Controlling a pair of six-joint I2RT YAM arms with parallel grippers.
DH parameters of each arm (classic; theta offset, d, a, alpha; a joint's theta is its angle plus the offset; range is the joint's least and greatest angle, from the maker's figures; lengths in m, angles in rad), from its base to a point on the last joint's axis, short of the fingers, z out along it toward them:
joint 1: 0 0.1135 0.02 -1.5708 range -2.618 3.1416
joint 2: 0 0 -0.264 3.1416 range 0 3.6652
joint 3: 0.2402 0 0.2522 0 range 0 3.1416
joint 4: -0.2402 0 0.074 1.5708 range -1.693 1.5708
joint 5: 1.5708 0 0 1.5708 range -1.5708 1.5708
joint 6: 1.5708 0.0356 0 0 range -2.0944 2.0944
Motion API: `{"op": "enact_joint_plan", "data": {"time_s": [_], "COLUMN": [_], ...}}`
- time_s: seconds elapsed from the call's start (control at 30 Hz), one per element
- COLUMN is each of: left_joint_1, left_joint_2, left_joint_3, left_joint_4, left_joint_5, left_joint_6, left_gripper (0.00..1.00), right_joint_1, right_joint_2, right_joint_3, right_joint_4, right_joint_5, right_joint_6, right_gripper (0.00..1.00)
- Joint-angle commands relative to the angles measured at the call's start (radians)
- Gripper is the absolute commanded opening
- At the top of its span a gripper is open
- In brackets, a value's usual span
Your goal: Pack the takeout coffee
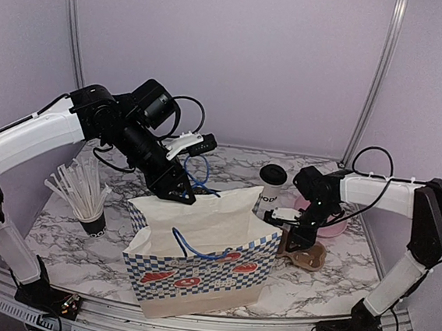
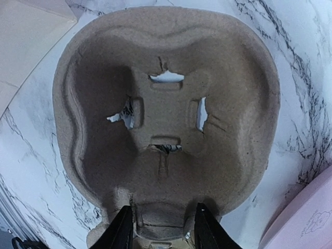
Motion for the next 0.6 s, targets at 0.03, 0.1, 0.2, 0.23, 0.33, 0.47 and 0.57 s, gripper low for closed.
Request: {"op": "enact_joint_plan", "data": {"time_s": [0.03,0.1,0.2,0.23,0.33,0.47,0.57], "left_joint_1": [-0.005,-0.006,-0.005,-0.005,-0.005,-0.005,-0.005], "left_joint_2": [-0.002,-0.002,-0.002,-0.002,-0.003,-0.008,-0.005], "left_joint_3": [-0.008,-0.007,-0.007,-0.007,-0.010,-0.016,-0.015], "left_joint_4": [-0.017,-0.017,-0.017,-0.017,-0.017,-0.018,-0.015], "left_joint_5": [0.000,0.000,0.000,0.000,0.002,0.003,0.010], "left_joint_6": [-0.006,-0.008,-0.008,-0.008,-0.008,-0.010,-0.010], "left_gripper": [0.43,0.43,0.43,0.43,0.43,0.43,0.43], "right_joint_1": [0.022,0.033,0.047,0.049,0.051,0.050,0.051], "right_joint_2": [-0.003,-0.010,-0.016,-0.014,-0.013,-0.027,-0.068], "right_joint_3": [0.004,-0.006,-0.023,-0.026,-0.030,-0.017,0.016], "right_joint_4": [0.039,0.050,0.061,0.063,0.062,0.043,0.010], "right_joint_5": [0.023,0.041,0.053,0.057,0.062,0.052,0.026], "right_joint_6": [0.032,0.041,0.053,0.057,0.064,0.065,0.058], "right_gripper": [0.36,0.36,0.35,0.35,0.32,0.27,0.26]}}
